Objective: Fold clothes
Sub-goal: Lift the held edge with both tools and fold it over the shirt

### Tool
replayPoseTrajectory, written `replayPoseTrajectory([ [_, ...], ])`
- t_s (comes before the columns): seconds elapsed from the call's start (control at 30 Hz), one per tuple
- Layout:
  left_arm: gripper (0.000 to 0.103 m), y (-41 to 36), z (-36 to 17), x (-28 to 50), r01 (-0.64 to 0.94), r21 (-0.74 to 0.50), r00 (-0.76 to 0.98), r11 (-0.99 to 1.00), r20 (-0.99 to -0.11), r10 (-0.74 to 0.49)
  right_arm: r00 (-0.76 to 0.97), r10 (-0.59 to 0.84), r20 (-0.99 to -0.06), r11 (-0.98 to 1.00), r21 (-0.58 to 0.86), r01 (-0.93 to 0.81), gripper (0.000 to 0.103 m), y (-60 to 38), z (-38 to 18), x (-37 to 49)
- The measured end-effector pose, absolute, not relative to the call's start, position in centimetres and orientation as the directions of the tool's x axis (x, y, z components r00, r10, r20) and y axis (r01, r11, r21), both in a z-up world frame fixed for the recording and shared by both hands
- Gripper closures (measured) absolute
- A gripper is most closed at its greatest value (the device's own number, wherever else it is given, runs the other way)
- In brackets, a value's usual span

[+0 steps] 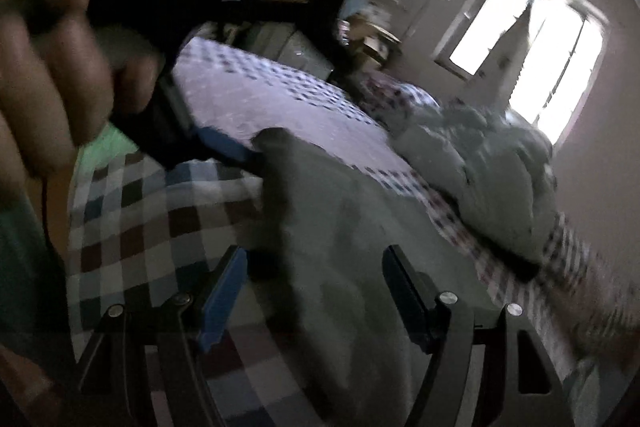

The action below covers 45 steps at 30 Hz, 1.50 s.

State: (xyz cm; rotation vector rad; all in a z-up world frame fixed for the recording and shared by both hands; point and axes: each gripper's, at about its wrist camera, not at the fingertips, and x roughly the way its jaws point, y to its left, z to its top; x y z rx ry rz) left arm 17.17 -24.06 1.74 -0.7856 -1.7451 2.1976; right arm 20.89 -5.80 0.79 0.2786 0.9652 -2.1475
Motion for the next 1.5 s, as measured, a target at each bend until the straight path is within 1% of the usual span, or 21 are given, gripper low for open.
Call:
replayPoseTrajectory([
  [0.13,0.02,-24.7,2.1,17.2,0.127,-0.959,-0.825,-0.253,-0.244,0.51,-0.708,-0.54,-0.455,-0.371,-0.627,0.685,0.03,-8.0,-0.6,21.3],
  [0.17,0.02,-24.9,2.0,17.3,0.129,-0.959,-0.825,-0.251,-0.244,0.51,-0.709,-0.537,-0.457,-0.362,-0.634,0.683,0.034,-8.5,-0.8,21.2],
  [0.2,0.02,-25.1,1.9,17.3,0.137,-0.958,-0.824,-0.253,-0.252,0.508,-0.713,-0.53,-0.46,-0.361,-0.638,0.68,0.039,-8.9,-1.0,20.9],
  [0.27,0.02,-25.2,1.5,17.4,0.157,-0.952,-0.82,-0.263,-0.274,0.503,-0.723,-0.502,-0.474,-0.368,-0.64,0.675,0.07,-9.6,-1.4,20.1],
  [0.3,0.02,-25.1,1.2,17.3,0.17,-0.949,-0.816,-0.266,-0.286,0.501,-0.725,-0.49,-0.484,-0.377,-0.633,0.676,0.077,-9.8,-1.4,19.7],
  [0.33,0.02,-25.0,0.9,17.2,0.184,-0.946,-0.812,-0.268,-0.3,0.5,-0.726,-0.487,-0.486,-0.386,-0.625,0.678,0.09,-9.7,-1.3,19.4],
  [0.47,0.02,-23.8,-0.1,16.4,0.217,-0.936,-0.795,-0.276,-0.334,0.507,-0.718,-0.506,-0.478,-0.426,-0.586,0.69,0.095,-9.4,-0.3,18.7],
  [0.67,0.02,-22.6,-0.7,14.5,0.23,-0.929,-0.806,-0.289,-0.349,0.478,-0.713,-0.525,-0.465,-0.459,-0.55,0.697,0.096,-9.0,0.7,17.9],
  [0.73,0.034,-22.5,-0.6,14.0,0.23,-0.924,-0.808,-0.306,-0.357,0.469,-0.713,-0.528,-0.461,-0.461,-0.55,0.697,0.096,-9.0,0.8,17.8],
  [0.8,0.044,-22.5,-0.7,13.9,0.238,-0.921,-0.805,-0.31,-0.365,0.467,-0.714,-0.53,-0.458,-0.463,-0.549,0.696,0.096,-9.0,0.8,17.6],
  [0.93,0.055,-22.7,-1.0,13.7,0.246,-0.92,-0.804,-0.306,-0.37,0.466,-0.714,-0.535,-0.452,-0.464,-0.548,0.696,0.096,-8.8,0.8,17.6],
  [0.97,0.056,-22.8,-1.0,13.7,0.245,-0.92,-0.806,-0.307,-0.369,0.463,-0.713,-0.536,-0.451,-0.464,-0.548,0.696,0.096,-8.8,0.8,17.5],
  [1.0,0.065,-22.8,-1.0,13.8,0.244,-0.919,-0.808,-0.309,-0.369,0.459,-0.714,-0.537,-0.45,-0.465,-0.548,0.695,0.096,-8.8,0.8,17.4],
  [1.03,0.078,-22.9,-1.1,13.8,0.246,-0.919,-0.808,-0.309,-0.37,0.458,-0.714,-0.537,-0.449,-0.466,-0.548,0.695,0.096,-8.8,0.9,17.3],
  [1.07,0.079,-23.0,-1.1,13.8,0.249,-0.918,-0.807,-0.309,-0.373,0.458,-0.715,-0.537,-0.448,-0.467,-0.548,0.694,0.096,-8.8,0.9,17.2],
  [1.13,0.09,-23.2,-1.3,13.8,0.256,-0.916,-0.803,-0.31,-0.38,0.459,-0.721,-0.533,-0.443,-0.467,-0.556,0.687,0.096,-8.8,0.8,17.0],
  [1.23,0.092,-23.3,-1.1,13.6,0.259,-0.908,-0.798,-0.33,-0.394,0.455,-0.734,-0.523,-0.432,-0.462,-0.58,0.671,0.095,-8.9,0.5,17.3],
  [1.3,0.092,-23.4,-0.9,13.5,0.256,-0.906,-0.796,-0.336,-0.395,0.458,-0.755,-0.51,-0.413,-0.46,-0.61,0.645,0.088,-9.0,0.3,17.6],
  [1.37,0.093,-23.6,-0.8,13.4,0.251,-0.908,-0.795,-0.335,-0.391,0.464,-0.784,-0.486,-0.387,-0.462,-0.648,0.606,0.067,-8.9,-0.2,18.1],
  [1.43,0.093,-23.7,-0.7,13.3,0.245,-0.911,-0.793,-0.333,-0.386,0.472,-0.817,-0.455,-0.354,-0.471,-0.683,0.558,0.057,-8.8,-0.6,18.2],
  [1.5,0.093,-23.8,-0.6,13.3,0.241,-0.911,-0.791,-0.333,-0.383,0.476,-0.841,-0.417,-0.344,-0.481,-0.702,0.526,0.055,-8.6,-0.8,17.7],
])
